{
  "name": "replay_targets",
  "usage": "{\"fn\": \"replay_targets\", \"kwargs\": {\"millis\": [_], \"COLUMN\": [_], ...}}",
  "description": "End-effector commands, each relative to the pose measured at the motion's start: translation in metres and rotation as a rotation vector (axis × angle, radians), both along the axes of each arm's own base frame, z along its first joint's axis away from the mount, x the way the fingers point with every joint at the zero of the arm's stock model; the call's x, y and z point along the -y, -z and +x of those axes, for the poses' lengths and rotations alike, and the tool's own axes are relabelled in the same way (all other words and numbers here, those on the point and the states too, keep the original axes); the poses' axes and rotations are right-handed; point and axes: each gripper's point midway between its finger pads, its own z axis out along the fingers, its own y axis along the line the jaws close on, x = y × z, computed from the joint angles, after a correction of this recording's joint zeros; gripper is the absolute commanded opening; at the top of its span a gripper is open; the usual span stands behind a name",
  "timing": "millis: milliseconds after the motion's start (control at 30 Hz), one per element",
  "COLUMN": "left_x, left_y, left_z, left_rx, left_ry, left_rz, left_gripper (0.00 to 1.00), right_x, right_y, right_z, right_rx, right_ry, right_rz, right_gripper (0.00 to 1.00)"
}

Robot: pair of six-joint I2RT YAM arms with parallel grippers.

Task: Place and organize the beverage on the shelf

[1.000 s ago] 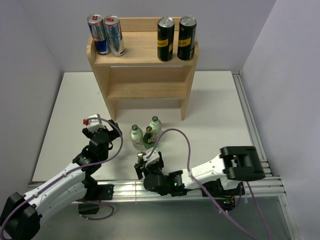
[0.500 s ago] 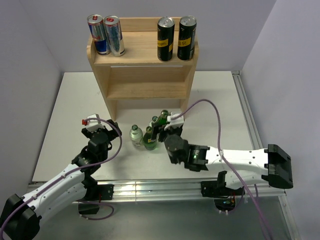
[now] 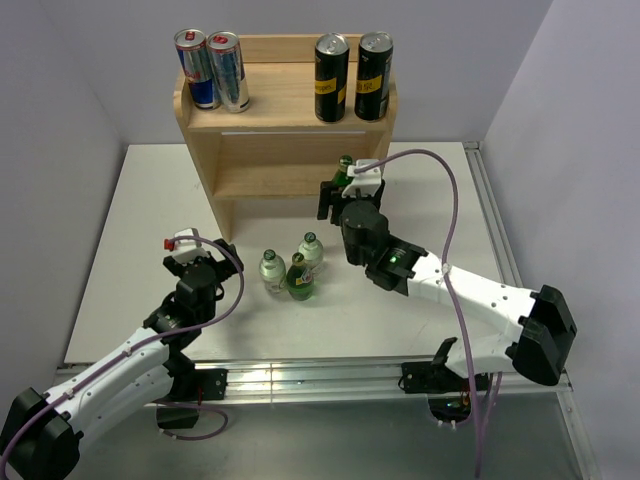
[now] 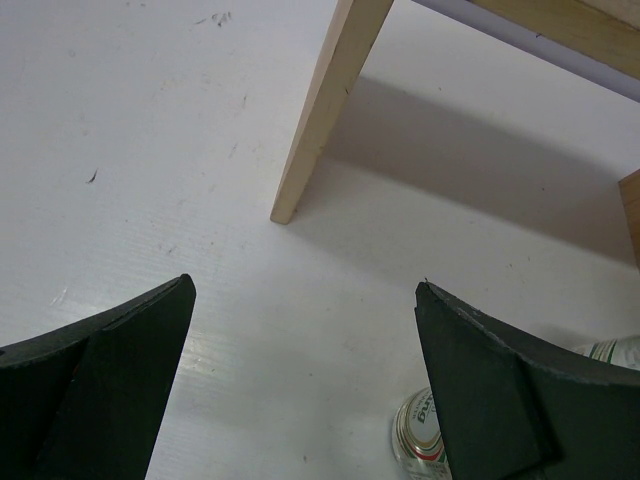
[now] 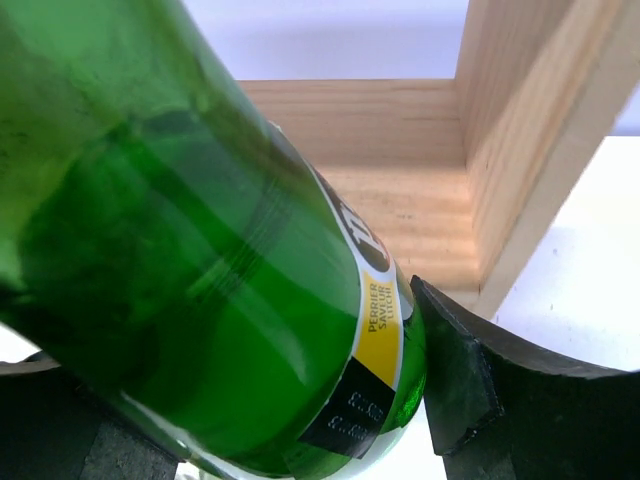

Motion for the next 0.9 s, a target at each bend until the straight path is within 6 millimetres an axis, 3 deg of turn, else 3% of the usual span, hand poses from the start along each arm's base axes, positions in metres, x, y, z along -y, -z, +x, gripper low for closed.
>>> {"fn": "replay_targets", "kwargs": {"millis": [0, 400, 867], "left_x": [0.002, 0.003, 0.004], "left_y": [-0.012, -0.011, -0.011], "left_z": [0.003, 0.003, 0.004], "left_rx": [0.036, 0.034, 0.029], "left_ry": [0.002, 0.005, 0.007], "left_rz": [-0.024, -0.022, -0.017], "left_gripper": [0.99, 0.99, 0.99], "right_x": [-0.005, 0.004, 0.024], "right_y": [-0.063, -0.059, -0.045], "right_z": [0.012, 0.056, 0.086], "right_rx": [0.121, 0.118, 0.112], "right_ry": [-0.013, 0.053, 0.162], "right_rz": [0.126, 0.114, 0.127], "right_gripper": [0.0, 0.0, 0.0]}}
